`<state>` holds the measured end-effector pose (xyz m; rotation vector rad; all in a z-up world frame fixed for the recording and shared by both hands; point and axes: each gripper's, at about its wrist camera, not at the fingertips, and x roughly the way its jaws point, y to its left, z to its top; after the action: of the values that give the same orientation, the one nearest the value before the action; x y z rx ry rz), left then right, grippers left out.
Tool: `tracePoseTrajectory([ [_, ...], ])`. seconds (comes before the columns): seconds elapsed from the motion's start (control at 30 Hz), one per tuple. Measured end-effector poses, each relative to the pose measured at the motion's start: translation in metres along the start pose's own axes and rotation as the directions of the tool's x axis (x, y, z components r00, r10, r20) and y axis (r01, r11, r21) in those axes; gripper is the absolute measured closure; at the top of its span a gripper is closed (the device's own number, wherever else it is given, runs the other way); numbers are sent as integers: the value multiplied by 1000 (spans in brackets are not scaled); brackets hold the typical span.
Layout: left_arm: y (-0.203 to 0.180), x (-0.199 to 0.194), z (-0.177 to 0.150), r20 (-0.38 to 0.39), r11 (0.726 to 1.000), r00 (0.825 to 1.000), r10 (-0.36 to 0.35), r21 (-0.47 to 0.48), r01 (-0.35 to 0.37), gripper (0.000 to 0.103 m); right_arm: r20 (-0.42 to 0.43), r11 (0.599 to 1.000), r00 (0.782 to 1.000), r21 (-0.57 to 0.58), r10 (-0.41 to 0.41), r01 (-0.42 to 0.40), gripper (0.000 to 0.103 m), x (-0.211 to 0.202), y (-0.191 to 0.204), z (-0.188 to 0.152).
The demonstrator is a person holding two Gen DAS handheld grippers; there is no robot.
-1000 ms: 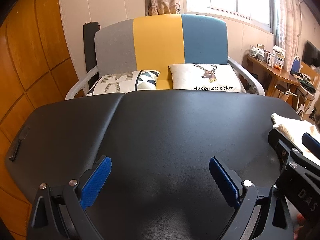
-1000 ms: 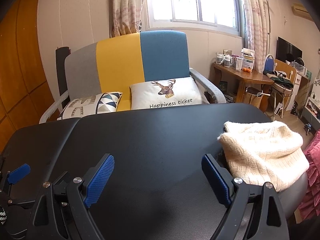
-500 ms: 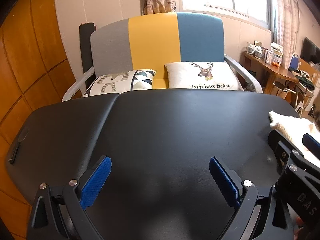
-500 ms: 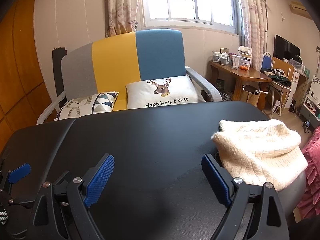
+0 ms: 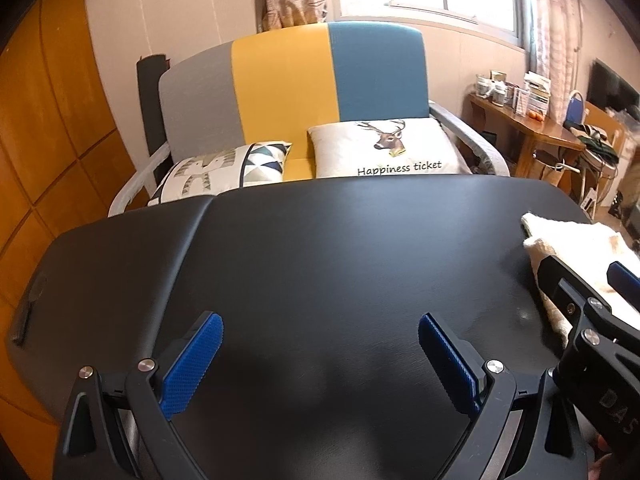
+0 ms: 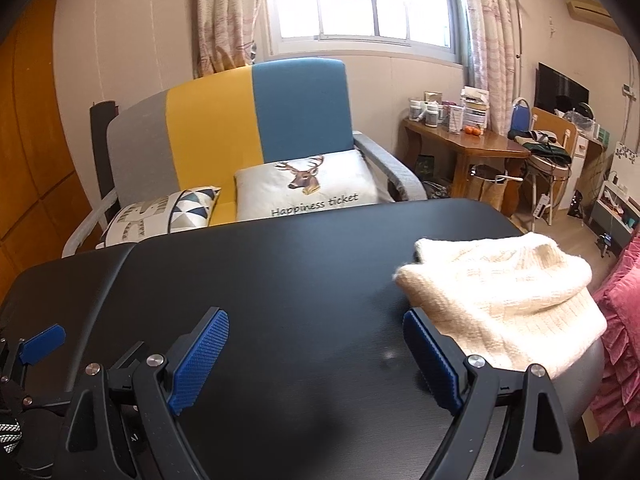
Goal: Fold clothes
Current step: 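Move both grippers onto the cream sweater and close them on its edge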
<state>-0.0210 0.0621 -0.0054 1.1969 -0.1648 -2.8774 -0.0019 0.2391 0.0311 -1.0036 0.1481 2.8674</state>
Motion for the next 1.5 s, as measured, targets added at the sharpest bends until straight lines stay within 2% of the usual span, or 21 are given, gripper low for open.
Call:
tracePoseTrajectory([
  [0.2,-25,3,6,9,998,999,-43,48,43,3,21,999,1000,39,-22,21,12,-5,-26,0],
  [0.33,-53,7,14,15,991,995,-100,89,99,3,68,993,997,108,-46,39,12,-16,-61,1],
  [0.4,-75,10,20,24,983,991,-133,129,129,3,72,988,994,134,-88,78,12,-19,-84,-1],
  [0.53,-127,18,32,34,955,981,-193,235,180,3,63,964,987,233,-145,126,12,-19,-141,-6],
  [0.67,-180,28,44,38,911,965,-260,341,232,3,64,927,983,347,-172,140,12,-20,-195,-13],
  [0.73,-201,39,49,7,889,957,-290,373,267,3,63,917,982,372,-176,140,12,-21,-215,-17],
  [0.8,-216,53,53,-35,884,955,-295,370,286,3,63,920,983,368,-173,138,12,-18,-226,-20],
  [0.93,-237,77,59,-70,890,960,-270,361,276,3,49,921,981,358,-185,156,11,-5,-247,-24],
  [1.1,-255,108,59,-134,891,964,-229,369,262,3,1,921,982,346,-188,177,11,31,-284,-15],
  [1.2,-258,123,57,-140,901,967,-214,355,251,3,-31,908,986,384,-166,165,11,55,-310,-13],
  [1.33,-262,139,55,-160,915,968,-195,326,239,3,-126,883,985,441,-115,159,11,94,-328,-15],
  [1.4,-258,137,54,-129,925,976,-174,319,207,3,-160,881,983,448,-90,154,11,110,-328,-17],
  [1.47,-241,126,57,-30,953,989,-148,263,151,3,-180,882,981,450,-66,142,11,119,-323,-20],
  [1.5,-232,122,59,9,961,988,-155,232,148,3,-183,881,981,452,-58,137,11,123,-320,-21],
])
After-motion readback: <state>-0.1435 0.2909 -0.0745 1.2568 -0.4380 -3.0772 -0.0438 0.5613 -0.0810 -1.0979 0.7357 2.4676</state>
